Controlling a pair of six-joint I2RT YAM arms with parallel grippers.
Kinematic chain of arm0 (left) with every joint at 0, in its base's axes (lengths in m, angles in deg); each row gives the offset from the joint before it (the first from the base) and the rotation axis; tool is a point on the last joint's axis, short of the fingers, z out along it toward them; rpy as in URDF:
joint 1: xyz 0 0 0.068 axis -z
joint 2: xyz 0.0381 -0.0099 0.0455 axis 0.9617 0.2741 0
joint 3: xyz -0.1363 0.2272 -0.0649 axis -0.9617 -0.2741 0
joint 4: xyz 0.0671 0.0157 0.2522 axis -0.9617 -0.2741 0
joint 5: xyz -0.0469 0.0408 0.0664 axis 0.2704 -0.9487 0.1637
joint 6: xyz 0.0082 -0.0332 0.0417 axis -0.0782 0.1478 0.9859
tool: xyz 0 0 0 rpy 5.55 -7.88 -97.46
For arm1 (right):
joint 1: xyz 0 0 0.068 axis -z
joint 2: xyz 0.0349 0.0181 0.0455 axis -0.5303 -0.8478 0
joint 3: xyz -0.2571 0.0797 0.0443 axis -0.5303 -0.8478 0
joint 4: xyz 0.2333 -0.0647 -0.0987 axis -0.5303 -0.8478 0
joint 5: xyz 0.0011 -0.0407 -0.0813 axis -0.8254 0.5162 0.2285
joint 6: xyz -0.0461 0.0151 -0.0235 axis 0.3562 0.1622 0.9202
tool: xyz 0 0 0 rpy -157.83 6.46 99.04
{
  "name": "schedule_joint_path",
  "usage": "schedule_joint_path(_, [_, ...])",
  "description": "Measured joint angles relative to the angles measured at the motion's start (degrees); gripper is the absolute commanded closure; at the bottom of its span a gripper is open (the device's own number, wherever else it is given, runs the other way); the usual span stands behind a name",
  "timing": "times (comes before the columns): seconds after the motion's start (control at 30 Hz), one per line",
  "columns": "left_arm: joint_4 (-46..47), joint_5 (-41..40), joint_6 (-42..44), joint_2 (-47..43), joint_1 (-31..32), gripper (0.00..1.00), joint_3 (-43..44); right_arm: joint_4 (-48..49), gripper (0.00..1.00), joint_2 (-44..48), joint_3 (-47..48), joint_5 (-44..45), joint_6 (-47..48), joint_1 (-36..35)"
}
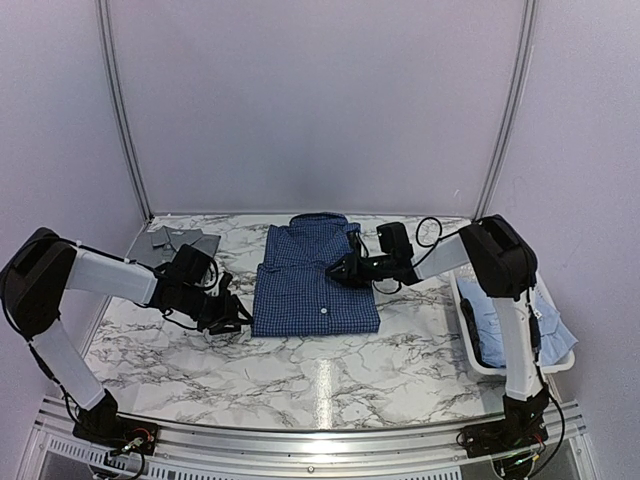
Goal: Fold and stack the long sleeve shirts
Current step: Smooth out the 2/3-rectangle-folded shirt at the center of the board.
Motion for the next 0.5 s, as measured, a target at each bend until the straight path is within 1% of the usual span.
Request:
schedule_joint_path(0.17, [0.7,0.4,-1.4,0.0,1.3,0.60,-1.0,-5.4,0.65,9.1,-5.1,3.4,3.1,-0.3])
schedule_joint_path(0.27, [0.8,0.2,-2.2,0.0,1.7,0.62,-1.0,-6.6,0.66,17.3,-11.0,5.9,4.7,-0.6])
schedule_joint_path(0.37, [0.8,-0.4,-2.8,0.0,1.8,0.64,-1.0,-7.0,0.70,24.4,-18.1,8.2,5.7,-1.2])
schedule_joint_path(0.43, [0.8,-0.8,-3.1,0.0,1.9,0.64,-1.0,-7.1,0.73,27.2,-22.1,9.3,6.0,-1.7])
schedule_joint_path(0.5, [0.8,-1.1,-3.3,0.0,2.1,0.65,-1.0,-7.0,0.74,29.4,-26.6,10.3,5.9,-2.2])
